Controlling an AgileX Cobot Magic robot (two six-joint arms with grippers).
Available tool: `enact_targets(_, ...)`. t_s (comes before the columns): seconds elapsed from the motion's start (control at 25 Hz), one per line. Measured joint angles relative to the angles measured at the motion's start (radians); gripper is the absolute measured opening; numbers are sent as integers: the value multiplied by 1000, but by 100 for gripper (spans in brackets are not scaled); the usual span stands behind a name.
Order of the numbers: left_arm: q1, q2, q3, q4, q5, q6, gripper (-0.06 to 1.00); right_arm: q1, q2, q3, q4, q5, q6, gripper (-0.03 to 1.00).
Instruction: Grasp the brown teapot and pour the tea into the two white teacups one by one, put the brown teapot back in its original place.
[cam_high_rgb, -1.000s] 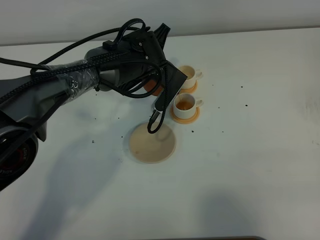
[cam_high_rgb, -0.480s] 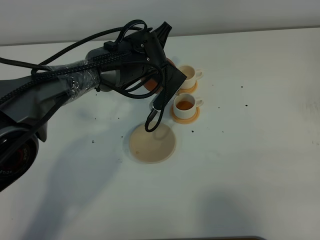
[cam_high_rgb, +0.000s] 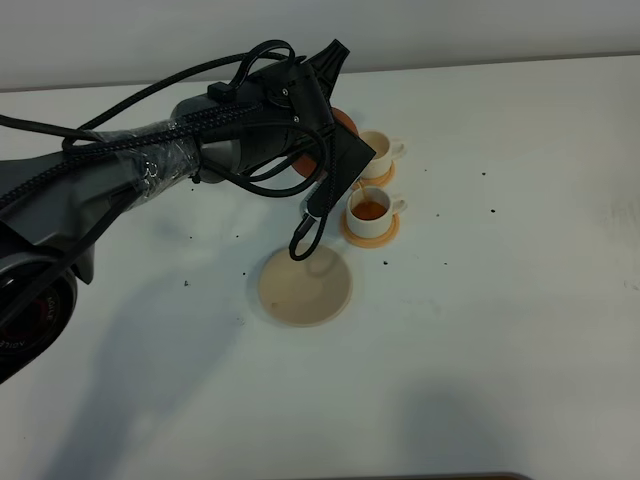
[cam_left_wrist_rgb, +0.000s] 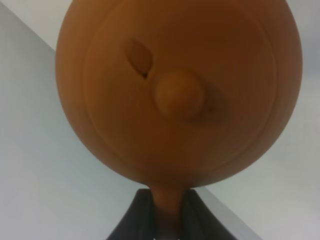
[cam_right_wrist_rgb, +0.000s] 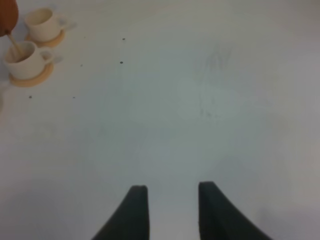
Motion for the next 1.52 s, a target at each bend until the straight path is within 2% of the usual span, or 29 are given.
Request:
enact_targets(0.8, -1, 0, 0, 22, -29, 45, 11, 0, 0, 0, 0, 0, 0, 24)
enact_targets(1.52, -9, 0, 0, 28, -59, 130, 11, 0, 0, 0, 0, 0, 0, 24)
